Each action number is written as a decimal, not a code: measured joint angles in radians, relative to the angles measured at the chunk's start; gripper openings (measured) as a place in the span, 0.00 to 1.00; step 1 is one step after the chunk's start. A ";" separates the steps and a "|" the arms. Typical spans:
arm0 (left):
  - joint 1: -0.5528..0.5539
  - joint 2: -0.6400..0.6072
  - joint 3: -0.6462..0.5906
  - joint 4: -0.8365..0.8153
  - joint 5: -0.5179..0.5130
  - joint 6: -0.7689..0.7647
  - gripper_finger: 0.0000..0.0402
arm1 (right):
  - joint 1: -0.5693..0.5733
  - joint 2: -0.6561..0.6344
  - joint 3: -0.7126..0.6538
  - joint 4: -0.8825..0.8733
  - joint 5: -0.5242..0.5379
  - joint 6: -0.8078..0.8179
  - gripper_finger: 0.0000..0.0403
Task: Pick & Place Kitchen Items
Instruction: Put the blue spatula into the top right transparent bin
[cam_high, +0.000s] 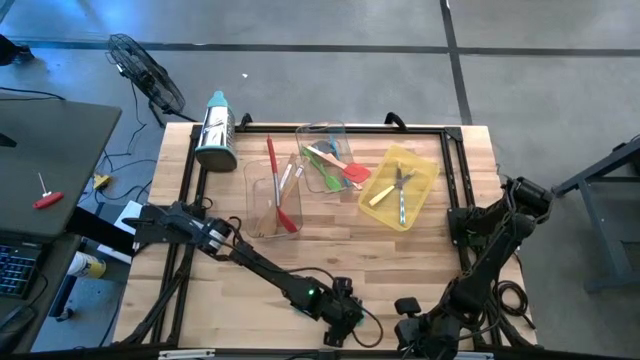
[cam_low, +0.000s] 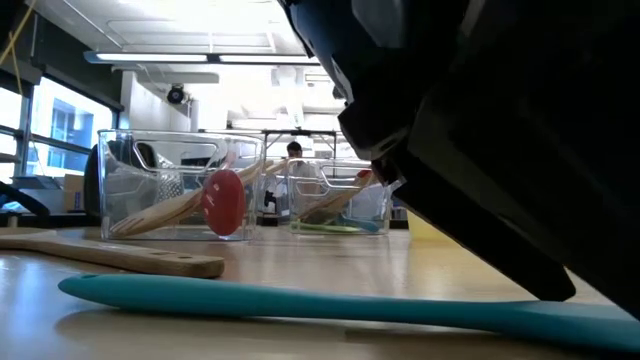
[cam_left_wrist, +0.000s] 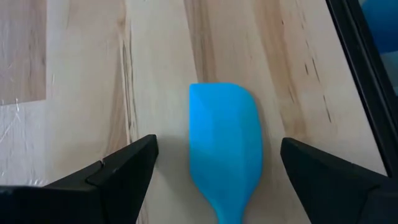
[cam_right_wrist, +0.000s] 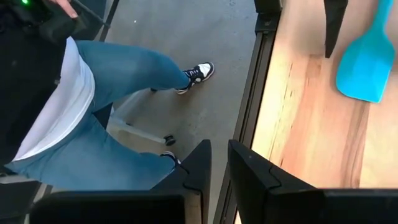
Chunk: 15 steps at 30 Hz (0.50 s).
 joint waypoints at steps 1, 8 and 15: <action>-0.001 0.000 -0.001 0.002 0.000 0.007 0.85 | 0.000 0.000 0.000 -0.001 0.000 -0.001 0.11; -0.007 0.022 -0.002 0.001 -0.019 0.017 0.85 | 0.000 0.000 0.000 0.000 0.000 -0.010 0.11; -0.006 0.044 0.000 -0.011 -0.019 0.010 0.79 | 0.000 0.000 0.000 0.000 0.002 -0.003 0.11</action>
